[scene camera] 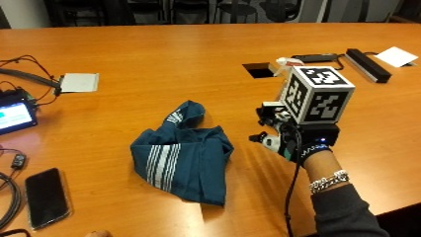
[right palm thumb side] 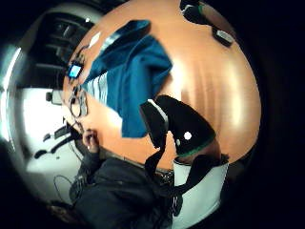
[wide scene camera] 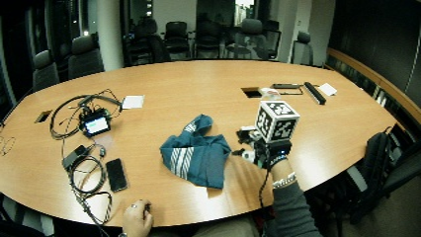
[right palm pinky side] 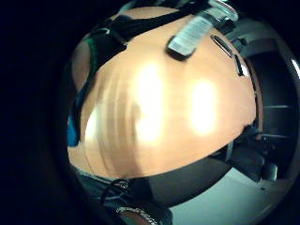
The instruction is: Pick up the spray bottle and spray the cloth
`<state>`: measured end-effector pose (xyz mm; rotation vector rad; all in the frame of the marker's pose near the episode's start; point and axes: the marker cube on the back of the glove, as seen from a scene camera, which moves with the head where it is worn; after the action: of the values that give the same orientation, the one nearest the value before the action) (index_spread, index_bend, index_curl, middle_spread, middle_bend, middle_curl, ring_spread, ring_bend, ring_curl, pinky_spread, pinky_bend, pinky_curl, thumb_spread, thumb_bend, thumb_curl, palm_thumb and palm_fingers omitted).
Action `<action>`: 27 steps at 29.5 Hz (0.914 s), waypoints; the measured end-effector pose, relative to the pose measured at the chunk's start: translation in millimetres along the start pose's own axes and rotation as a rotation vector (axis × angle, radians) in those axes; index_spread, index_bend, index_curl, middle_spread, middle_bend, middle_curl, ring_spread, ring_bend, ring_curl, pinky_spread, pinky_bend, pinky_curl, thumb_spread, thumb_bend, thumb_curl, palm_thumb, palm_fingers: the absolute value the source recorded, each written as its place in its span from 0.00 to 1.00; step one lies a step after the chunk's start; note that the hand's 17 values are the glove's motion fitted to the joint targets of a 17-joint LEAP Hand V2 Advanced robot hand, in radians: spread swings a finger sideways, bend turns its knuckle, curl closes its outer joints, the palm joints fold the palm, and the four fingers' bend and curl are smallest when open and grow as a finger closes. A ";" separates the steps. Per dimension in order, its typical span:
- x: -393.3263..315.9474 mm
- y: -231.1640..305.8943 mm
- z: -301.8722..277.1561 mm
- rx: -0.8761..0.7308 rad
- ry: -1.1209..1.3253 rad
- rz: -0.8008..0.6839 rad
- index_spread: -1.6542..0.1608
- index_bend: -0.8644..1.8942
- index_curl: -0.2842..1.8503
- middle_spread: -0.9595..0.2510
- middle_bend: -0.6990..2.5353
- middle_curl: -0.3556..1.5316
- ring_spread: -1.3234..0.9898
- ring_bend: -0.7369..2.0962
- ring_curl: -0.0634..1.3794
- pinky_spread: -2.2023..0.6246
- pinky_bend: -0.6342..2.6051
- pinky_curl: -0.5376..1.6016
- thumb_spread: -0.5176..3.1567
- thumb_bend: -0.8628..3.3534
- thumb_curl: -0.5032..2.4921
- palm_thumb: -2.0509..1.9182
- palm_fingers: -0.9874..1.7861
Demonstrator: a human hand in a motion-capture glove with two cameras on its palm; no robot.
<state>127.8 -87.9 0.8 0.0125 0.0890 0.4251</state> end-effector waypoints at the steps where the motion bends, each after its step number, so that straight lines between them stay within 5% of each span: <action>1: 7.6 -6.3 0.5 0.020 0.007 0.034 0.68 0.38 0.27 0.74 0.27 0.33 0.55 0.36 0.21 0.87 0.30 0.39 0.45 0.21 0.24 0.63 0.54; 11: 66.9 -67.0 -4.5 0.295 0.034 0.332 0.72 0.36 0.27 0.73 0.27 0.34 0.53 0.42 0.26 0.84 0.30 0.39 0.46 0.21 0.25 0.66 0.64; 17: 85.9 -93.8 -2.6 0.430 -0.138 0.558 0.76 0.37 0.28 0.73 0.28 0.35 0.53 0.42 0.28 0.82 0.28 0.40 0.47 0.21 0.26 0.68 0.68; 27: 97.9 -99.2 16.9 0.589 -0.646 0.676 0.77 0.37 0.28 0.72 0.27 0.36 0.53 0.41 0.29 0.81 0.27 0.40 0.46 0.21 0.28 0.71 0.69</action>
<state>258.9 -137.7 6.4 0.7735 -0.4434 1.0363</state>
